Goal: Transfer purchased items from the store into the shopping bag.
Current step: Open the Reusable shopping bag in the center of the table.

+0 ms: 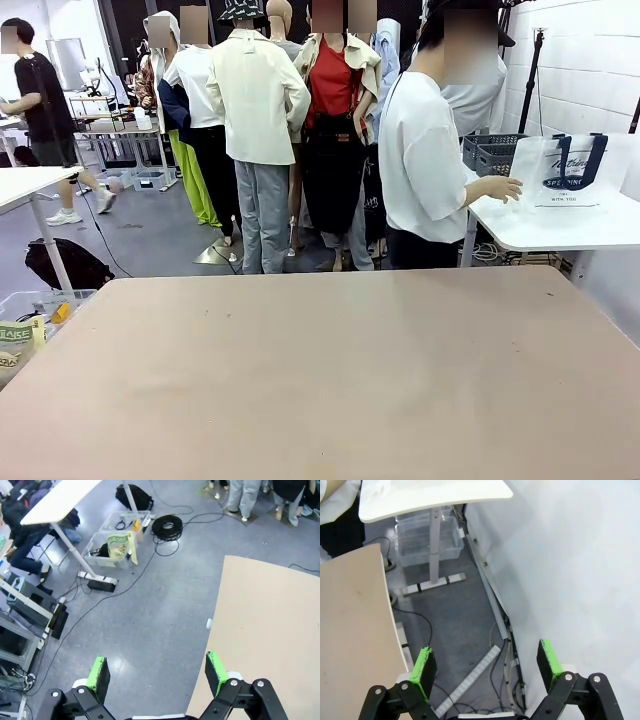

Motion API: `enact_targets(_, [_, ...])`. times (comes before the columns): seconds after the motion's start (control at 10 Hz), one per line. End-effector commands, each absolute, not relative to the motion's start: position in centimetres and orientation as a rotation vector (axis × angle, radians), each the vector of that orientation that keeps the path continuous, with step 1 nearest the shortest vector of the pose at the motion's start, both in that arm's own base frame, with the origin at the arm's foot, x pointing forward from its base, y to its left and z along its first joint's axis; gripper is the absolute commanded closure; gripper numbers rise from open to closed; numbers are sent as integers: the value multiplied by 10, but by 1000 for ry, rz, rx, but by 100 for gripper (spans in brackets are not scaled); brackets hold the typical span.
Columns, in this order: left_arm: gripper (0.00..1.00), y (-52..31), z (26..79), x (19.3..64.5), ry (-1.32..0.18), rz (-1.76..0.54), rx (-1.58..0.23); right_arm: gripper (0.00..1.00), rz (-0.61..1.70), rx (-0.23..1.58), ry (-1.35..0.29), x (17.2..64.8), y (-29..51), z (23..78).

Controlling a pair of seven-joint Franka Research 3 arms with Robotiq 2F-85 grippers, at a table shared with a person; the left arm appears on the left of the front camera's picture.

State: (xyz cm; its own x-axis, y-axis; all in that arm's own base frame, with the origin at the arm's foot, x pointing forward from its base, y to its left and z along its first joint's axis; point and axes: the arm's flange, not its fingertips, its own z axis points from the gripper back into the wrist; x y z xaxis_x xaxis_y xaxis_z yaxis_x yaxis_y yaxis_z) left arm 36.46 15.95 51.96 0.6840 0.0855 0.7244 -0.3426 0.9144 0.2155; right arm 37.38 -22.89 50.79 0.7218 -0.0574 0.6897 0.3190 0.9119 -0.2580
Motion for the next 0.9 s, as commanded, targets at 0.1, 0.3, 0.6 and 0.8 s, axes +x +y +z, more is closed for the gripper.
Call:
enact_targets(0.1, [0,166,522,361,-792,218,354,0,-198,-389,-738,373,-228,511])
enact_targets(0.3, [0,166,522,361,-792,218,354,0,-198,-389,-738,373,-228,511])
enact_targets(0.6, [0,166,522,361,-792,218,354,0,-198,-389,-738,373,-228,511])
enact_targets(0.8, [0,166,522,361,-792,218,354,0,-198,-389,-738,373,-228,511])
